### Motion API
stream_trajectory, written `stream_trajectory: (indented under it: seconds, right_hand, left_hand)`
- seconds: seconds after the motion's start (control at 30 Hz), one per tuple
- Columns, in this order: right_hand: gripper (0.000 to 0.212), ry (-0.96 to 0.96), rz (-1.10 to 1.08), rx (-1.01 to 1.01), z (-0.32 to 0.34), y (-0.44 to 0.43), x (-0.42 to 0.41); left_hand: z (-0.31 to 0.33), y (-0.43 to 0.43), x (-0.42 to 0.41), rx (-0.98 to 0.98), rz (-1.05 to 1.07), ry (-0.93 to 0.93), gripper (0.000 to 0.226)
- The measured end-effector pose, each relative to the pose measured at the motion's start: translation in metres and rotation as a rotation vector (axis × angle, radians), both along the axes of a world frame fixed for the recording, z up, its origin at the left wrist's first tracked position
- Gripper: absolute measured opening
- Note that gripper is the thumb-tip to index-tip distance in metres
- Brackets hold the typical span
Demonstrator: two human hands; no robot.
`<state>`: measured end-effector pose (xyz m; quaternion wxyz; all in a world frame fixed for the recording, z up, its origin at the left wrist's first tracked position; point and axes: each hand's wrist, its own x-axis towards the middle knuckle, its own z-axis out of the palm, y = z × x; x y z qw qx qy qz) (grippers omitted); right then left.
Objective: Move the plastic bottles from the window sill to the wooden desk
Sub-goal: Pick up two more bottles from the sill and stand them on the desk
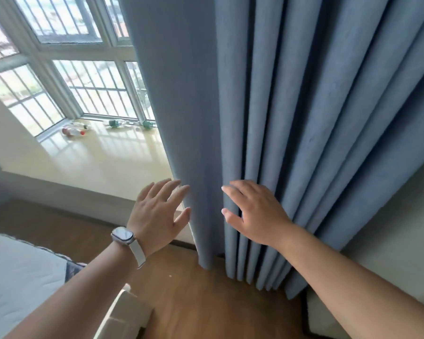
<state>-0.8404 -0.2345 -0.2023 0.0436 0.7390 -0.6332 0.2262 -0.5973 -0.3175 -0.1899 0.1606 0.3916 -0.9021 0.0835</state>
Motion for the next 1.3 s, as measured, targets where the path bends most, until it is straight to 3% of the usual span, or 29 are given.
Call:
stream_trajectory:
  seconds: [0.17, 0.53, 0.73, 0.93, 1.3]
  right_hand:
    - [0.050, 0.014, 0.154, 0.010, -0.002, -0.036, 0.019]
    - [0.052, 0.087, 0.396, 0.108, 0.012, -0.106, 0.106]
    - [0.060, 0.172, 0.417, 0.184, 0.026, -0.164, 0.168]
    - [0.055, 0.228, 0.394, 0.154, 0.036, -0.235, 0.244]
    - [0.075, 0.283, 0.406, 0.214, 0.059, -0.314, 0.352]
  left_hand:
    - [0.001, 0.006, 0.029, -0.006, 0.174, -0.067, 0.052]
    - [-0.005, -0.008, 0.118, -0.078, 0.421, 0.092, 0.049]
    - [-0.012, -0.058, 0.177, -0.070, 0.447, 0.122, 0.050]
    - [-0.010, -0.126, 0.253, -0.086, 0.418, 0.125, 0.049]
    - [-0.006, -0.210, 0.369, -0.074, 0.496, 0.158, 0.049]
